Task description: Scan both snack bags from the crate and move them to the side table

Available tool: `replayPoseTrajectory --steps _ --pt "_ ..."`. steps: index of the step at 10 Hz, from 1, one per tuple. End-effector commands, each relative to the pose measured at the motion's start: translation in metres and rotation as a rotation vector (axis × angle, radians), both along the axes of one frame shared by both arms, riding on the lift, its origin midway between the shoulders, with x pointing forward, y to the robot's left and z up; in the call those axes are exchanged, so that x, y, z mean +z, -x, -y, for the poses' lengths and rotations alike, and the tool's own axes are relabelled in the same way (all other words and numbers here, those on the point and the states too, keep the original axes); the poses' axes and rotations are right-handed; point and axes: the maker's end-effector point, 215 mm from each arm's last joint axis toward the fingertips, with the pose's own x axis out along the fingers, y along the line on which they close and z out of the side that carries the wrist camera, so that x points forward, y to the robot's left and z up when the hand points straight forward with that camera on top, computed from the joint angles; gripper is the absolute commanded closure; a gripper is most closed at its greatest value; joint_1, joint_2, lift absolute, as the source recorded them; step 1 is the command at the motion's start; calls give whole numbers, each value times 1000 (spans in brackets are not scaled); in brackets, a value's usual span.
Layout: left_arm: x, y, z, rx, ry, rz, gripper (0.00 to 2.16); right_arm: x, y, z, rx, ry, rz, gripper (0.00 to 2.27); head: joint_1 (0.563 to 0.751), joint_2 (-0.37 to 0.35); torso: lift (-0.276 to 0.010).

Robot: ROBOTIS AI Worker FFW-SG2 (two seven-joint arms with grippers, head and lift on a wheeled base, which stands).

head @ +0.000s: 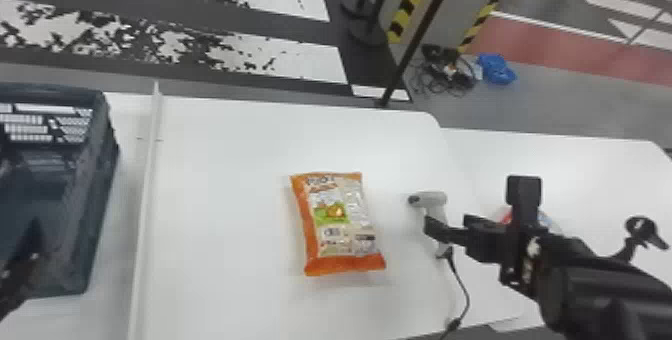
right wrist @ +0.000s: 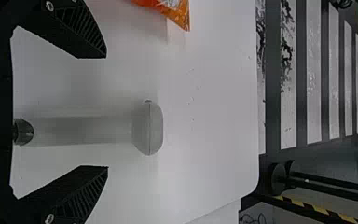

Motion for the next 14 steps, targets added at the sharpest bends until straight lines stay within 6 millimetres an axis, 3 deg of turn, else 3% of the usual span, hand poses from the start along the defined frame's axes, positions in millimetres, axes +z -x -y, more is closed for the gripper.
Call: replayPoseTrajectory --steps 1,2,4,9,13,14 --pt "-1 0 0 1 0 -1 124 8 12 -30 16 -195 -22 76 695 -324 -75" --pt "-2 0 0 1 0 -3 124 9 19 -54 50 -305 -56 80 695 -295 -75" --pt "-2 0 0 0 -1 -3 124 6 21 -82 94 -379 -91 80 695 -249 -75" --pt "-3 0 0 0 -1 -4 124 -30 12 -141 228 -493 -190 97 695 -155 -75" --pt "-4 1 -1 2 0 -7 124 -44 0 -149 318 -484 -215 103 695 -100 -75" --pt "-4 0 -1 2 0 -7 124 -50 1 -150 330 -463 -230 394 695 -98 -75"
